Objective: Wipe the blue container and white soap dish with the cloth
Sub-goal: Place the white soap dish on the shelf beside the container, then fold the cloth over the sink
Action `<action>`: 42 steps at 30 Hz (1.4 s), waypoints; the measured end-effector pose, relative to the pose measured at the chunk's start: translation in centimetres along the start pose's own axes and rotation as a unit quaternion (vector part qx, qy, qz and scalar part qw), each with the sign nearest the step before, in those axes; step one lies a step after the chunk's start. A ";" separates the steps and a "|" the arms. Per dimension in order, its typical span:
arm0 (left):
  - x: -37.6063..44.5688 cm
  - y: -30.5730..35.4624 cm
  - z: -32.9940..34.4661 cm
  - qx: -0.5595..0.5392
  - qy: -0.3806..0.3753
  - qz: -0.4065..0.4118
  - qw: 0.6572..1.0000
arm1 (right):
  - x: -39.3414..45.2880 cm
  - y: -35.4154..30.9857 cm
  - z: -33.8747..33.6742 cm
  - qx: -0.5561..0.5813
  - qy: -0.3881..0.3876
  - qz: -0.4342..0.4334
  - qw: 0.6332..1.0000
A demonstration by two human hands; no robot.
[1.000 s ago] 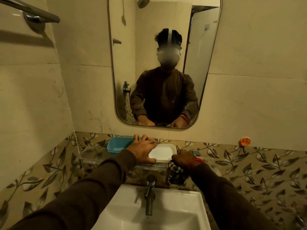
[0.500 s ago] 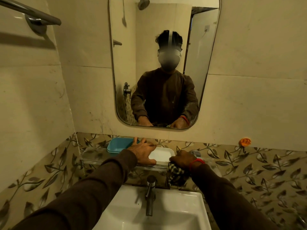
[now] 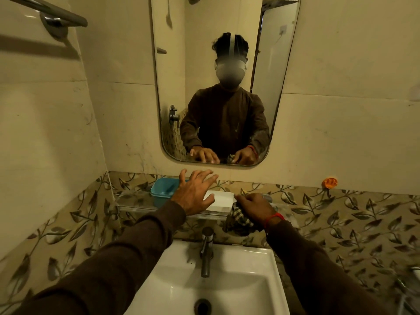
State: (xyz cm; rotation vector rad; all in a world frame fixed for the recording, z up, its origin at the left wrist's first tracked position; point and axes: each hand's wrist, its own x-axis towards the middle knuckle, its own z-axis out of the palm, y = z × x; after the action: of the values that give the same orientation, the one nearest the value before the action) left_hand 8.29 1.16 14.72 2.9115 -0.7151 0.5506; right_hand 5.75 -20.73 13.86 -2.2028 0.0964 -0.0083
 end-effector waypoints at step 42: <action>-18.7 8.9 5.5 -0.703 -0.017 -0.370 0.608 | -9.1 3.5 9.2 0.534 -0.111 0.155 0.824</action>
State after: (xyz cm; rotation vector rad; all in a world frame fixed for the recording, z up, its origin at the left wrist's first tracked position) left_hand -9.51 0.35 2.84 1.3854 0.1808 -0.1924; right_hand -3.23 -14.75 5.85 -1.0271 0.2481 0.3063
